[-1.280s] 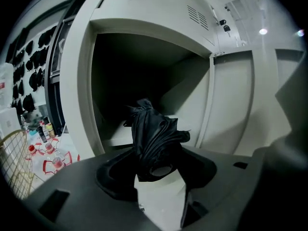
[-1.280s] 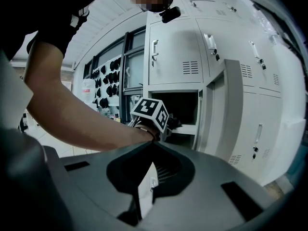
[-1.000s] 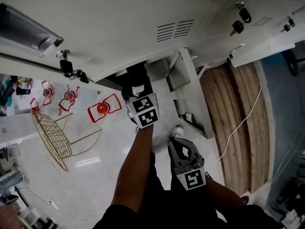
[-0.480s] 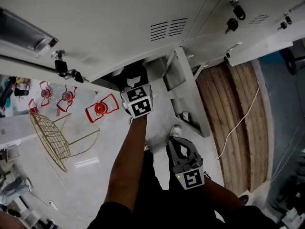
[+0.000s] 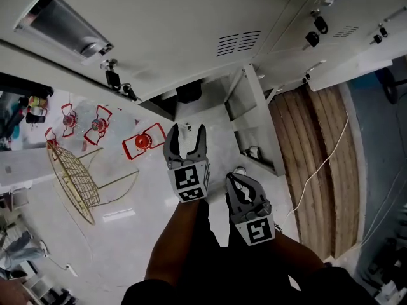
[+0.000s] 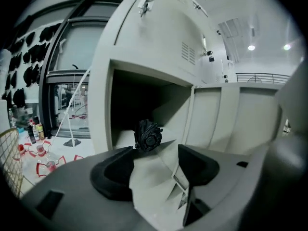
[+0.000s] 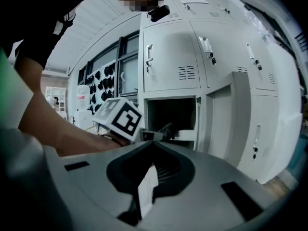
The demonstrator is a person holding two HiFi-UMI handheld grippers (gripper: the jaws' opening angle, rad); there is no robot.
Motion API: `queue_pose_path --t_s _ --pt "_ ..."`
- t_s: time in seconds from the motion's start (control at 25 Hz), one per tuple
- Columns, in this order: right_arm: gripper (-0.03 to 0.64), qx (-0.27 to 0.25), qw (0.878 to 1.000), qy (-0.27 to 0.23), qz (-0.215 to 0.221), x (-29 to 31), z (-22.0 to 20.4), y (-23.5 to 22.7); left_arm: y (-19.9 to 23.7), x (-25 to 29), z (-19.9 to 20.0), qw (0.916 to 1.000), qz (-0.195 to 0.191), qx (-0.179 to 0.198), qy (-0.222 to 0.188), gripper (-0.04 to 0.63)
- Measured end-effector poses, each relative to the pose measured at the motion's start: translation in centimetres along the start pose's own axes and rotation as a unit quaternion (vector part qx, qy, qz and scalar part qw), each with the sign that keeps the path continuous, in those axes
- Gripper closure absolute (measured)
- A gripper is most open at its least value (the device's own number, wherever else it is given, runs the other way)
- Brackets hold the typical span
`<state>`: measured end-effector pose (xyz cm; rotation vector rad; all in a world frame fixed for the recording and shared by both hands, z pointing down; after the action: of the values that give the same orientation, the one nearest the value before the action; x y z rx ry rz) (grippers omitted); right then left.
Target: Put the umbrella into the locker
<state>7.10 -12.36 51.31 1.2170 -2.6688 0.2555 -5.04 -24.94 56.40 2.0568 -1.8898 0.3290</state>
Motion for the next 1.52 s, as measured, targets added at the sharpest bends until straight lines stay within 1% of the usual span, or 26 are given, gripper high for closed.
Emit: queue_pose_path --t_s 0.04,0.12,0.2,0.32,0.36,0.4,0.48,0.6,0.68,0.88,1.04,1.32,1.52 --pt "0.618 -0.002 1.0 -0.004 0.001 0.3 0.4 0.1 0.2 -1.4 0.1 1.0 -0.007 0.004 -0.005 0.319" --pt "0.618 -0.004 1.0 -0.014 0.004 0.8 1.5 0.2 0.7 -4.4 0.4 0.9993 -0.023 0.025 -0.019 0.343" --pt "0.618 -0.009 1.0 -0.02 0.009 1.3 2.5 0.5 1.3 -7.2 0.6 0.9978 -0.04 0.046 -0.026 0.399" --pt "0.618 -0.015 0.999 -0.038 0.014 1.8 4.2 0.9 1.4 -10.9 1.0 0.9959 -0.063 0.059 -0.025 0.521" --pt "0.618 -0.018 0.999 -0.044 0.015 2.0 4.7 1.0 1.2 -12.0 1.6 0.9951 -0.071 0.062 -0.029 0.594" --pt "0.618 -0.02 0.998 -0.049 0.016 2.2 5.2 1.1 1.0 -13.1 2.2 0.9942 -0.078 0.066 -0.034 0.604" --pt "0.618 -0.022 0.998 -0.05 0.019 2.4 6.1 1.6 0.7 -14.9 2.8 0.9933 -0.09 0.066 -0.03 0.604" --pt "0.618 -0.038 0.998 -0.043 0.023 2.5 7.3 2.2 -0.3 -16.3 3.2 0.9922 -0.118 0.042 -0.003 0.603" --pt "0.618 -0.053 0.997 -0.045 0.02 2.4 8.6 2.2 -1.2 -16.8 4.2 0.9906 -0.131 0.04 -0.005 0.603" --pt "0.62 -0.078 0.995 -0.053 0.024 2.1 11.3 2.3 -1.5 -17.9 7.7 0.9915 -0.114 0.049 -0.039 0.603" --pt "0.618 -0.099 0.993 -0.062 0.027 2.2 12.7 2.3 -1.9 -17.9 9.4 0.9899 -0.115 0.063 -0.054 0.603" --pt "0.618 -0.112 0.99 -0.083 0.026 2.5 14.3 2.7 -0.4 -18.0 10.2 0.9922 -0.095 0.06 -0.054 0.603" --pt "0.618 -0.108 0.991 -0.081 0.022 2.7 14.6 2.8 0.8 -18.4 10.3 0.9936 -0.084 0.054 -0.052 0.603"
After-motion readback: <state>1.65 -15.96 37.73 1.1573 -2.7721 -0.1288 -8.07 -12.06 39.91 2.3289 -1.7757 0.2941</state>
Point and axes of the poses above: the fingertips, and each gripper's own axes: x forward along the fingers, y to its left, z out of its top, the point moved 2 cm from there along -x, backward along the fingers, and after that the axes turned 2 degrees about z, right-handed, at the moved point
